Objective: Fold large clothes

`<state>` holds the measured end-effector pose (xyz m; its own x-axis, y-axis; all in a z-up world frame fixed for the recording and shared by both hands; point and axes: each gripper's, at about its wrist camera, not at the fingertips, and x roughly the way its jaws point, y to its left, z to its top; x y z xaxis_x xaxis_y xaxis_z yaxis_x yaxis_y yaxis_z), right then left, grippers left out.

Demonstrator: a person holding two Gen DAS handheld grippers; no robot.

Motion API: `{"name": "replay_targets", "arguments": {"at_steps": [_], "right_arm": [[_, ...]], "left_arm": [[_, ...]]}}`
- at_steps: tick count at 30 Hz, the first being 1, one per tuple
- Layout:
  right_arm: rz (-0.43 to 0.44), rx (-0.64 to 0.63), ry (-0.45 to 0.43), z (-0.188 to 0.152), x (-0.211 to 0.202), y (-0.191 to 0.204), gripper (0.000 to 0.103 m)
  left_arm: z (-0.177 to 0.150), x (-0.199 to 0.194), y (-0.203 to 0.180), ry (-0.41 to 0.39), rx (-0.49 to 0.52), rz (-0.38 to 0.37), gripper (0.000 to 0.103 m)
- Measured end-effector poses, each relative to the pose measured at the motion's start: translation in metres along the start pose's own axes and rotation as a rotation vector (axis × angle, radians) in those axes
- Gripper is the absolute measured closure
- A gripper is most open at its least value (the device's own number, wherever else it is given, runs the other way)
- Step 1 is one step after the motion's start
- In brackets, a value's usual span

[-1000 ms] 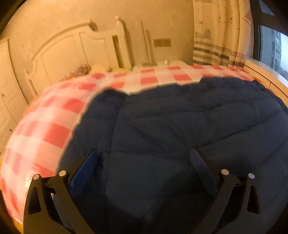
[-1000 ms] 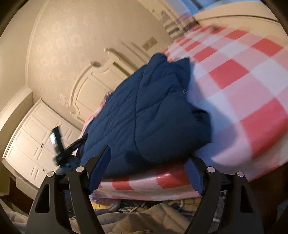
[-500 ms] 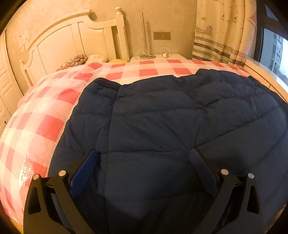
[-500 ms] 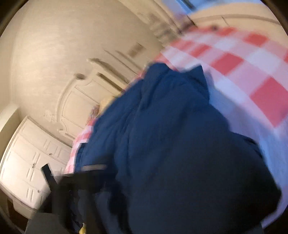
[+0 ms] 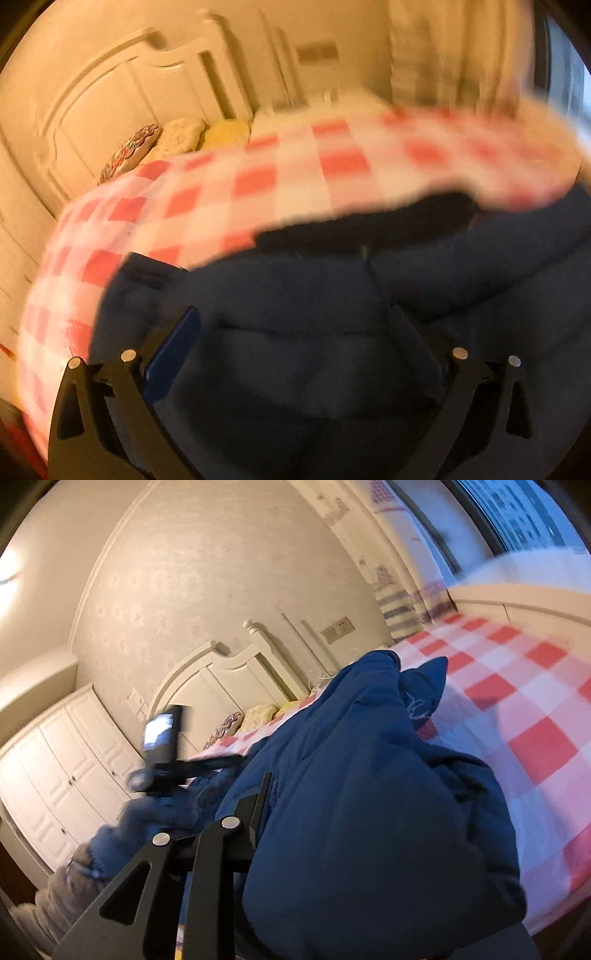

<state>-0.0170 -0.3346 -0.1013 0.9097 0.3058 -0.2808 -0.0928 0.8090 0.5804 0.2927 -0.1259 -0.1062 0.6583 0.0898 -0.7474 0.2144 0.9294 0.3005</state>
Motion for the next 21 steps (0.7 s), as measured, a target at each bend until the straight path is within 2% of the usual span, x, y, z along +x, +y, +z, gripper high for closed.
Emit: {"name": "replay_targets", "arguments": {"at_steps": [3,6,7,9,12,13,14,15,16,17,19,21], "right_arm": [[-0.008,-0.021,0.004,0.005,0.003,0.005,0.062],[-0.015,-0.048,0.000,0.010,0.003,0.013,0.062],[-0.018,-0.068,-0.006,0.012,0.004,0.019,0.062],[-0.026,-0.113,-0.016,0.016,0.004,0.031,0.062],[-0.020,-0.201,-0.034,0.023,0.005,0.062,0.062],[-0.012,-0.241,-0.028,0.024,0.008,0.075,0.062],[-0.019,-0.317,-0.027,0.024,0.010,0.096,0.062],[-0.022,-0.368,-0.028,0.024,0.012,0.111,0.062],[-0.018,-0.414,-0.027,0.024,0.015,0.127,0.062],[-0.016,-0.459,-0.026,0.024,0.018,0.141,0.062],[-0.021,-0.581,-0.019,0.020,0.031,0.179,0.062],[-0.011,-0.693,0.002,0.011,0.050,0.219,0.062]], "left_arm": [[-0.006,-0.014,0.013,-0.039,-0.036,-0.021,0.005],[-0.025,-0.057,0.040,-0.125,-0.121,-0.091,0.007],[-0.040,-0.077,0.048,-0.160,-0.136,-0.127,0.006],[-0.071,-0.099,0.047,-0.185,-0.092,-0.174,0.005],[-0.119,-0.092,0.016,-0.132,0.088,-0.145,0.004],[-0.133,-0.095,0.018,-0.175,0.084,-0.146,0.004],[-0.141,-0.096,0.024,-0.181,0.073,-0.172,0.004],[-0.148,-0.099,0.036,-0.177,0.049,-0.230,0.004],[-0.155,-0.107,0.059,-0.194,-0.013,-0.317,0.004],[-0.160,-0.115,0.084,-0.227,-0.089,-0.364,0.004],[-0.168,-0.131,0.143,-0.295,-0.248,-0.358,0.004],[-0.174,-0.142,0.202,-0.339,-0.388,-0.293,0.004]]}}
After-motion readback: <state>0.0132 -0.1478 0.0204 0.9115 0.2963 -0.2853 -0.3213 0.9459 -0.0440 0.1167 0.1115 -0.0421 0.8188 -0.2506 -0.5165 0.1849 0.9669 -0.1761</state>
